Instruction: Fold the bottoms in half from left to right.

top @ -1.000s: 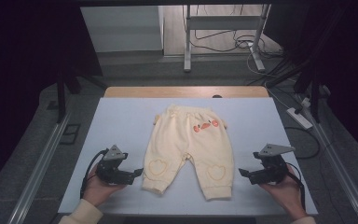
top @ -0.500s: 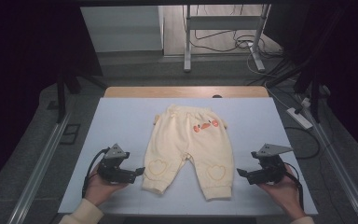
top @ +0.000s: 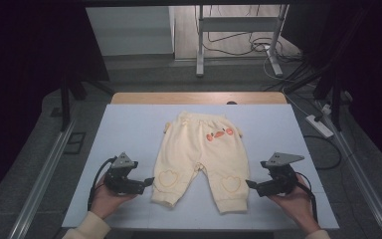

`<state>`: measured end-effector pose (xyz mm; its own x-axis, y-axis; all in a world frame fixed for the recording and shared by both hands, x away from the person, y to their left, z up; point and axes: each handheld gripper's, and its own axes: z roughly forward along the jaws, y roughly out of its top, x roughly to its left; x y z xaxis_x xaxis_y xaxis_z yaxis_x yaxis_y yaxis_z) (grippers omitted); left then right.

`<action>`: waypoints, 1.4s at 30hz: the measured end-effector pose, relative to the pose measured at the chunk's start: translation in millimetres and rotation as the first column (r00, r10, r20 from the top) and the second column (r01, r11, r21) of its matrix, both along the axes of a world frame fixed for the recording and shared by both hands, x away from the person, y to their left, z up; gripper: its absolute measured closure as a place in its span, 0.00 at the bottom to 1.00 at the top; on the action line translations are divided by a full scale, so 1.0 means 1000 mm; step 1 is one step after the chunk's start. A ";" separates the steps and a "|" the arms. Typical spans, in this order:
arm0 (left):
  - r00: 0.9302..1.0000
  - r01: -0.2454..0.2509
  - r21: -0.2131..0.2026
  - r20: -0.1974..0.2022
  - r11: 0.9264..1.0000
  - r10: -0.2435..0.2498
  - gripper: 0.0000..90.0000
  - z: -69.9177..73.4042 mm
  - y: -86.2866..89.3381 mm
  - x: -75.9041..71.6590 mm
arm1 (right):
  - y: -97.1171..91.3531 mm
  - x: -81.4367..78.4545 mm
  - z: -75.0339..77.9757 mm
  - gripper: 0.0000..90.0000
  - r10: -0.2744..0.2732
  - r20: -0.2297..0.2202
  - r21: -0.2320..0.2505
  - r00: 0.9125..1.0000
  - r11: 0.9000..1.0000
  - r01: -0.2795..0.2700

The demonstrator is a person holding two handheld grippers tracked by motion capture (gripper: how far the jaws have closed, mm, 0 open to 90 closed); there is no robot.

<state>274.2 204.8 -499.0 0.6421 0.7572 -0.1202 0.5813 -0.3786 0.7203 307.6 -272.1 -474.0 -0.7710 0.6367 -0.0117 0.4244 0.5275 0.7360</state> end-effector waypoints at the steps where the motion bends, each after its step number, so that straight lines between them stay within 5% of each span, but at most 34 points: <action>1: 1.000 0.001 -0.003 -0.001 1.000 -0.001 0.14 0.000 0.000 0.000 | 0.003 -0.001 -0.001 0.12 0.007 -0.004 -0.003 1.000 1.000 -0.007; 42: 1.000 0.027 0.010 0.010 1.000 -0.027 0.14 -0.001 -0.003 0.001 | 0.068 0.004 -0.005 0.13 0.132 -0.020 0.002 0.991 0.991 -0.132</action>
